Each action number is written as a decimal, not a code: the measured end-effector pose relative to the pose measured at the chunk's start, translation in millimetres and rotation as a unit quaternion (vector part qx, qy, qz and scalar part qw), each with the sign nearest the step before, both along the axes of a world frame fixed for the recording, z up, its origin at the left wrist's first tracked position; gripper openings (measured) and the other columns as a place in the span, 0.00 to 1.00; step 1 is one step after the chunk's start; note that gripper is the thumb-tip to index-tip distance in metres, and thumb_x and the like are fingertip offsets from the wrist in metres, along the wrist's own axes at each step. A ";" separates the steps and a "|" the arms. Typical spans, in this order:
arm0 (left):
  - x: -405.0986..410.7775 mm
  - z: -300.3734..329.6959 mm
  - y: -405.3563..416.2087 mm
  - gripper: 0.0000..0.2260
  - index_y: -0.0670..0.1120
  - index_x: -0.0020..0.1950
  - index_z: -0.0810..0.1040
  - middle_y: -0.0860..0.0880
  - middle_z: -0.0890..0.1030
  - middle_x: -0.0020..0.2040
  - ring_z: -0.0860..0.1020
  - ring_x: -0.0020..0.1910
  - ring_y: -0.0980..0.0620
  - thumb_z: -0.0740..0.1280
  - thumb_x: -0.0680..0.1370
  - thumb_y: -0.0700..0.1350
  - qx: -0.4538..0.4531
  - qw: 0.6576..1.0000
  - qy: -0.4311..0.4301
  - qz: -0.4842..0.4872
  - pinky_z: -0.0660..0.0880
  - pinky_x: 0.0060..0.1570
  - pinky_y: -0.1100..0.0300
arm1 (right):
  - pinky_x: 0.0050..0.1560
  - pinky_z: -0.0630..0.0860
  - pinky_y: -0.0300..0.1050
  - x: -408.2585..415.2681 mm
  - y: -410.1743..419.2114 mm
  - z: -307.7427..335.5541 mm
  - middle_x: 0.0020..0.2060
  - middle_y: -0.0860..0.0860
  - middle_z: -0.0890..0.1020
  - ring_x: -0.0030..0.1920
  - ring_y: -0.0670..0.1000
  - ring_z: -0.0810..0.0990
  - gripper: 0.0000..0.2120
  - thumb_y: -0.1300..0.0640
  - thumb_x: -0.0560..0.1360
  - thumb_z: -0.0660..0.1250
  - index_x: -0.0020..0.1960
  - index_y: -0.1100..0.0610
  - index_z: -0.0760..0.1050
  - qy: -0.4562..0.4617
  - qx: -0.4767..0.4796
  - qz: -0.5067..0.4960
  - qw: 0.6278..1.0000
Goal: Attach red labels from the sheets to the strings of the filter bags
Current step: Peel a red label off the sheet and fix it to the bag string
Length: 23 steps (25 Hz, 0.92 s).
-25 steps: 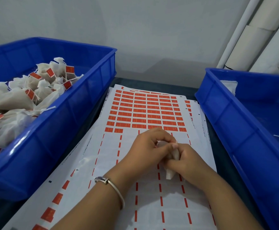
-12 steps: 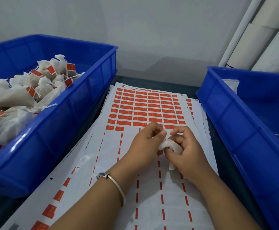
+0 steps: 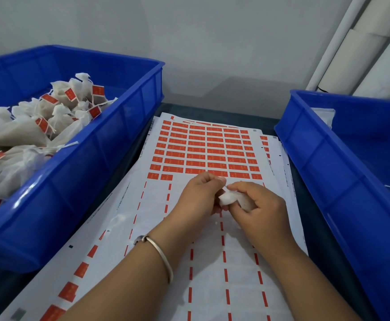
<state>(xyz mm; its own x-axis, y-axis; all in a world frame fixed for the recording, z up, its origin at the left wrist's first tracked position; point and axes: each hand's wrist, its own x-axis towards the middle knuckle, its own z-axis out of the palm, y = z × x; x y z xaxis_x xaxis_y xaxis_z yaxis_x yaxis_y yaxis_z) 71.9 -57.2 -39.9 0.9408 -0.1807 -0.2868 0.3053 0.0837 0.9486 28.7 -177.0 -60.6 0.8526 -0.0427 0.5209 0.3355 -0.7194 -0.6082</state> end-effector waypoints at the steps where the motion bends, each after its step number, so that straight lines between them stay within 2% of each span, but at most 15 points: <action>1: 0.2 -0.3 0.0 0.08 0.46 0.40 0.76 0.46 0.79 0.37 0.79 0.39 0.47 0.63 0.79 0.45 -0.007 1.000 0.010 0.004 0.79 0.44 0.54 | 0.53 0.68 0.33 -0.2 0.5 0.9 0.49 0.51 0.84 0.49 0.43 0.78 0.17 0.48 0.72 0.65 0.55 0.57 0.81 -0.017 -0.037 -0.006 0.999; 3: -0.5 -0.6 0.1 0.08 0.47 0.40 0.76 0.46 0.80 0.38 0.80 0.39 0.48 0.64 0.79 0.45 -0.009 1.000 0.024 0.009 0.79 0.43 0.56 | 0.52 0.67 0.33 1.4 0.7 3.4 0.46 0.53 0.85 0.46 0.45 0.78 0.19 0.47 0.74 0.62 0.53 0.59 0.82 -0.034 -0.099 -0.021 0.994; 5: -0.3 -0.1 -0.3 0.08 0.47 0.40 0.77 0.45 0.80 0.40 0.80 0.41 0.46 0.64 0.78 0.45 0.006 0.999 0.032 0.024 0.79 0.47 0.54 | 0.50 0.65 0.29 0.7 2.0 5.6 0.47 0.50 0.84 0.45 0.43 0.78 0.19 0.46 0.75 0.59 0.53 0.57 0.81 0.022 -0.087 -0.009 0.996; 7: 1.1 4.6 -1.0 0.05 0.47 0.42 0.75 0.45 0.79 0.43 0.81 0.44 0.43 0.64 0.78 0.45 0.008 0.998 0.048 0.051 0.79 0.49 0.52 | 0.47 0.64 0.25 1.1 3.3 6.5 0.47 0.42 0.80 0.43 0.39 0.75 0.09 0.49 0.77 0.62 0.53 0.49 0.78 0.109 -0.039 -0.001 0.993; 8: 1.7 7.2 -0.6 0.04 0.47 0.43 0.74 0.45 0.78 0.44 0.81 0.44 0.42 0.64 0.78 0.44 -0.011 0.996 0.064 0.067 0.78 0.48 0.54 | 0.42 0.65 0.24 1.3 3.0 5.9 0.45 0.38 0.78 0.41 0.38 0.75 0.03 0.52 0.78 0.63 0.50 0.45 0.74 0.149 -0.006 0.010 0.989; 9: 1.8 9.5 0.7 0.03 0.46 0.43 0.73 0.45 0.78 0.44 0.80 0.41 0.42 0.64 0.77 0.43 -0.047 0.992 0.087 0.083 0.78 0.44 0.55 | 0.38 0.68 0.24 0.7 3.4 6.0 0.41 0.35 0.78 0.41 0.39 0.76 0.05 0.53 0.78 0.63 0.47 0.43 0.72 0.176 0.028 0.020 0.984; 10: 1.3 11.5 2.7 0.02 0.45 0.43 0.73 0.45 0.77 0.45 0.79 0.38 0.44 0.64 0.76 0.40 -0.095 0.986 0.108 0.091 0.77 0.40 0.57 | 0.36 0.70 0.25 0.7 2.3 5.2 0.37 0.37 0.78 0.41 0.40 0.78 0.07 0.54 0.78 0.64 0.44 0.43 0.73 0.198 0.070 0.034 0.977; 12: -1.0 14.6 9.1 0.02 0.41 0.43 0.73 0.43 0.77 0.45 0.77 0.33 0.47 0.61 0.74 0.36 -0.167 0.975 0.120 0.084 0.76 0.33 0.60 | 0.36 0.73 0.27 0.9 1.0 10.3 0.37 0.41 0.81 0.40 0.39 0.79 0.07 0.57 0.78 0.64 0.44 0.47 0.76 0.237 0.169 0.068 0.954; 14: -3.8 16.4 14.9 0.07 0.40 0.39 0.73 0.42 0.76 0.42 0.75 0.33 0.47 0.58 0.72 0.31 -0.207 0.971 0.107 0.046 0.76 0.33 0.59 | 0.37 0.76 0.32 0.1 -1.6 14.9 0.35 0.46 0.82 0.36 0.44 0.81 0.09 0.61 0.77 0.63 0.44 0.52 0.80 0.284 0.274 0.108 0.913; 16: -5.3 18.4 17.5 0.11 0.40 0.35 0.72 0.43 0.76 0.40 0.74 0.35 0.47 0.55 0.71 0.28 -0.216 0.974 0.069 -0.007 0.77 0.34 0.59 | 0.41 0.79 0.40 1.1 -6.2 19.1 0.36 0.51 0.82 0.35 0.48 0.81 0.08 0.62 0.72 0.66 0.43 0.56 0.83 0.312 0.388 0.132 0.857; 19: -6.0 16.1 17.8 0.14 0.41 0.35 0.76 0.43 0.77 0.41 0.76 0.42 0.45 0.56 0.74 0.28 -0.175 0.982 -0.015 -0.065 0.76 0.44 0.57 | 0.46 0.79 0.48 2.5 -10.1 21.8 0.39 0.53 0.83 0.34 0.50 0.80 0.10 0.58 0.65 0.67 0.42 0.54 0.85 0.322 0.497 0.153 0.791; 21: -7.6 13.2 16.4 0.10 0.45 0.38 0.79 0.46 0.80 0.44 0.78 0.48 0.46 0.63 0.75 0.34 -0.084 0.989 -0.085 -0.090 0.76 0.52 0.54 | 0.46 0.81 0.48 2.4 -10.4 20.6 0.42 0.51 0.85 0.37 0.50 0.83 0.11 0.56 0.65 0.67 0.43 0.50 0.86 0.320 0.521 0.152 0.777; 23: -9.3 11.2 15.1 0.06 0.53 0.40 0.79 0.53 0.80 0.47 0.79 0.50 0.53 0.72 0.72 0.42 0.030 0.983 -0.160 -0.088 0.77 0.52 0.60 | 0.48 0.81 0.49 2.6 -11.0 20.7 0.44 0.49 0.85 0.42 0.50 0.84 0.11 0.55 0.66 0.67 0.43 0.48 0.85 0.317 0.542 0.150 0.764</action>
